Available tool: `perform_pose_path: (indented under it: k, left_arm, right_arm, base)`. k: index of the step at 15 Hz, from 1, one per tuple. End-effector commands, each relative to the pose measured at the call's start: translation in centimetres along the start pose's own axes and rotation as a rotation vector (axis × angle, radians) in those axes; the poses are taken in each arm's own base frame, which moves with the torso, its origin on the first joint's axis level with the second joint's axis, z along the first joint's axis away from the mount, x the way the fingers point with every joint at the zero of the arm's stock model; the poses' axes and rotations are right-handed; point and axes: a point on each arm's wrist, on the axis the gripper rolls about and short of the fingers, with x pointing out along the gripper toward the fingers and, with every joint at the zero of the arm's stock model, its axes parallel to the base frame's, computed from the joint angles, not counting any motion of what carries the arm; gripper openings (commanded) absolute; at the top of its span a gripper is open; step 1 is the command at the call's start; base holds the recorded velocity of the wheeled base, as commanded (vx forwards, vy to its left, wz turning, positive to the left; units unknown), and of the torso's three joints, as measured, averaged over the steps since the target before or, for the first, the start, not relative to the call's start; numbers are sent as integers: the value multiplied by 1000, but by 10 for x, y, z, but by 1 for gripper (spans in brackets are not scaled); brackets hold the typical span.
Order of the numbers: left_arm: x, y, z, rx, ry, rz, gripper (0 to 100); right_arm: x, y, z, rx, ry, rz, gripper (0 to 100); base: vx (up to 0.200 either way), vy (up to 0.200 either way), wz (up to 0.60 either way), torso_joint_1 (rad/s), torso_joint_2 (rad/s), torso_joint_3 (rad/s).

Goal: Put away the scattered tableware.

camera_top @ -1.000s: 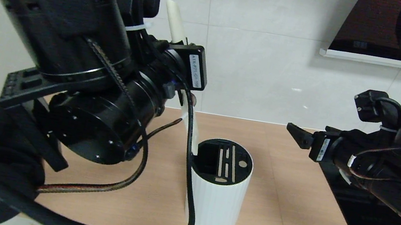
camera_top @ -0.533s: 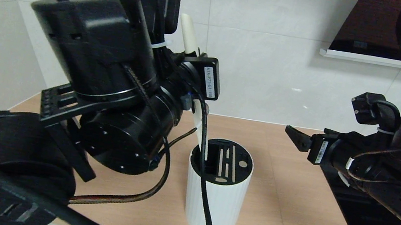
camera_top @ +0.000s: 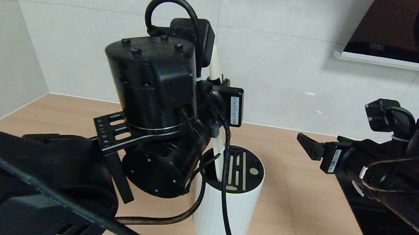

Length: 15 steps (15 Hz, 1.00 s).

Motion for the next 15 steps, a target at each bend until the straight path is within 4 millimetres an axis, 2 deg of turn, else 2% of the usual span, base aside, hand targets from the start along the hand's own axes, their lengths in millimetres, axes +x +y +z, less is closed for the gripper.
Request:
perform_pose_path:
  k: [1,5,15]
  left_arm:
    - [3,-4,-10,10,19,1,0]
    - [3,-9,-20,27,41,-10,0]
    - [7,-13,-60,88,155,-3,0]
  right_arm:
    - [0,0,-1,-1,4,-1,100]
    - [0,2,-2,-2,7,5,100]
    - [1,2,-4,-5,13,5,100]
  base:
    - [0,0,0,0,0,0]
    - [0,0,0,0,0,0]
    - [0,0,0,0,0,0]
